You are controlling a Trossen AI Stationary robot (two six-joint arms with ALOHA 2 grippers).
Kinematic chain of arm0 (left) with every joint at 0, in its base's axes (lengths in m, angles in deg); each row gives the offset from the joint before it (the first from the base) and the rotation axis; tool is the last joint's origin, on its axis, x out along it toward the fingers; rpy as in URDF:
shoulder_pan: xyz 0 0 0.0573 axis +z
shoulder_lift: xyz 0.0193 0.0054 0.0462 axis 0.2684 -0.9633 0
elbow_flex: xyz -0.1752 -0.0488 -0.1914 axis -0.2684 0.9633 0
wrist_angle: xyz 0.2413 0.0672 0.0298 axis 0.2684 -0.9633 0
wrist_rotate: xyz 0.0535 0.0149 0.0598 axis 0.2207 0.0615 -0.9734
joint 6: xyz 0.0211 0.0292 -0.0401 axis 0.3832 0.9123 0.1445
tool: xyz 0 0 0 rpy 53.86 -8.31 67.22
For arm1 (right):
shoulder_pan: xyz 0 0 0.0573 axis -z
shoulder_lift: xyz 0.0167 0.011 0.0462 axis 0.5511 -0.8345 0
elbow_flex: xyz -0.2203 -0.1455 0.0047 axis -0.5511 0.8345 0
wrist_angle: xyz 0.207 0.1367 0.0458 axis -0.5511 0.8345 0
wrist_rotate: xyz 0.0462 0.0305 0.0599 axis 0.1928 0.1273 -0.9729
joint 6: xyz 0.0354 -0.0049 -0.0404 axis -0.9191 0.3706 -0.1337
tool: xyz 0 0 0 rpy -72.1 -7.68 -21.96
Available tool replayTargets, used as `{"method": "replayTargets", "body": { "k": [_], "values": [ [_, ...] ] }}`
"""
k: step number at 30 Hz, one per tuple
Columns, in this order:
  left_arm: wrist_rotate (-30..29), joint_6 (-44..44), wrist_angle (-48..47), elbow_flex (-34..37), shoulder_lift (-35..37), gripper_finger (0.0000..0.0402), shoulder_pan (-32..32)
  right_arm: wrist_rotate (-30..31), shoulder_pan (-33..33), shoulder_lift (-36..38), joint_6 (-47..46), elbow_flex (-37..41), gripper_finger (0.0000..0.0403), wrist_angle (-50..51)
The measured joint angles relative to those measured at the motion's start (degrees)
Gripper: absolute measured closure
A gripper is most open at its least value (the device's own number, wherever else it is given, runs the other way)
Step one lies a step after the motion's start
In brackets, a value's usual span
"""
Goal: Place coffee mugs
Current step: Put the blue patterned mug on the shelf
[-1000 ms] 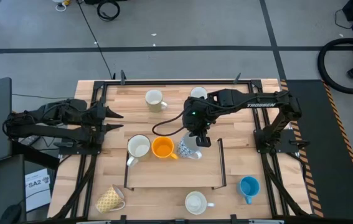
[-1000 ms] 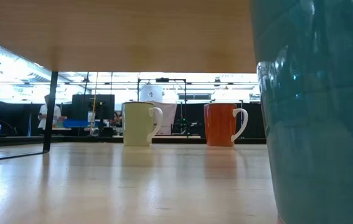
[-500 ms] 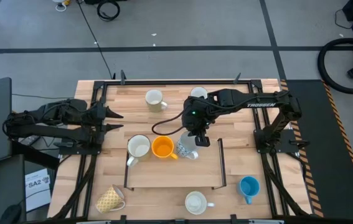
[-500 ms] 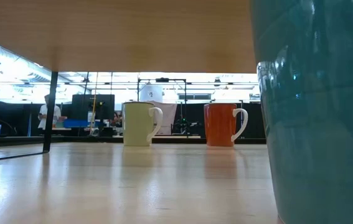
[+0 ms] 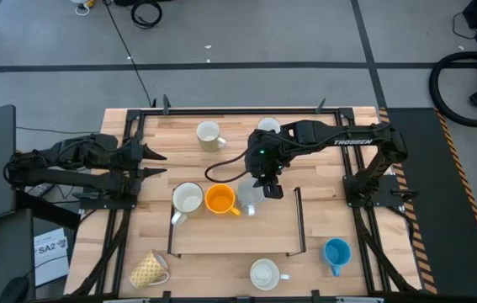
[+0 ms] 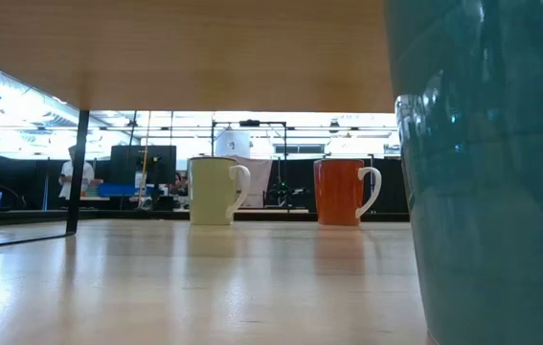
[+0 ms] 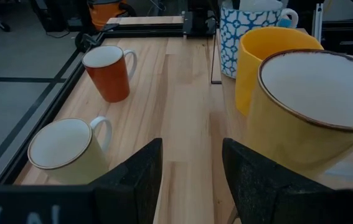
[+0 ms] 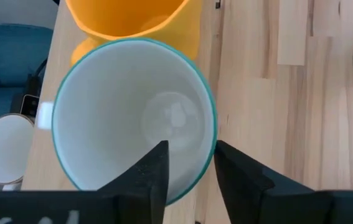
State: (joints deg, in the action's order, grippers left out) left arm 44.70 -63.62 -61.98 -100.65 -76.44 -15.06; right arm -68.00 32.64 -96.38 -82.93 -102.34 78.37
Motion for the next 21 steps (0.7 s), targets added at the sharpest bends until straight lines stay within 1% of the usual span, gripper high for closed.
{"method": "replayTargets", "body": {
  "k": [4, 15, 21],
  "values": [
    [0.0, 0.0, 0.0, 0.0, 0.0, 0.0228, 0.0, 0.0, 0.0, 0.0, 0.0, 0.0, 0.0256, 0.0],
    [0.0, 0.0, 0.0, 0.0, 0.0, 0.0228, 0.0, -0.3, 0.0, 0.0, 0.0, 0.0, 0.0254, -0.9],
    [0.0, 0.0, 0.0, 0.0, 0.0, 0.0228, 0.0, -0.3, 0.0, 0.0, -3.1, 0.0, 0.0247, -1.2]
  ]
}}
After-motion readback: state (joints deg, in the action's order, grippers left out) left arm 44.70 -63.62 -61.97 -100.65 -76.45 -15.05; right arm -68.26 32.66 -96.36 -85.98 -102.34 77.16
